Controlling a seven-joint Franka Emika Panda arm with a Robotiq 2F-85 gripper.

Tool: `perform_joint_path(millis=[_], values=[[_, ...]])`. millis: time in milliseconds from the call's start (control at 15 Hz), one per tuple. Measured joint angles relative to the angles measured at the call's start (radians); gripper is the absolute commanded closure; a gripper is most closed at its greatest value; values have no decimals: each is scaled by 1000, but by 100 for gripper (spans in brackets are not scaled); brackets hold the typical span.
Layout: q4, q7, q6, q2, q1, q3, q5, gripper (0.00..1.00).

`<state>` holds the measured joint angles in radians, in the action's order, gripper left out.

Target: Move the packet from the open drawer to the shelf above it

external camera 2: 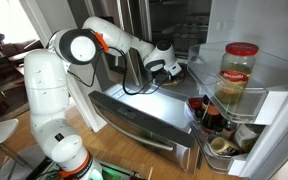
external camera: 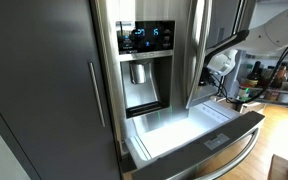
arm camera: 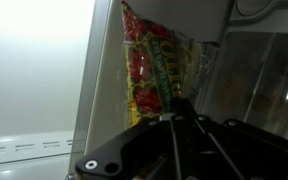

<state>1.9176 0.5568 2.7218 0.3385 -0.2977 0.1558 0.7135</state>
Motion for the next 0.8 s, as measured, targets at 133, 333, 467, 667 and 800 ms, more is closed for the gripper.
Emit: perform_joint_path(millis=[133, 333, 467, 667, 800], values=[[-33, -50, 0, 37, -2, -4, 48, 99], [-76, -131, 18, 83, -13, -24, 112, 70], [-98, -160, 55, 108, -17, -38, 143, 56], [-123, -163, 88, 122, -18, -49, 170, 34], [-130, -161, 88, 118, -14, -51, 177, 19]])
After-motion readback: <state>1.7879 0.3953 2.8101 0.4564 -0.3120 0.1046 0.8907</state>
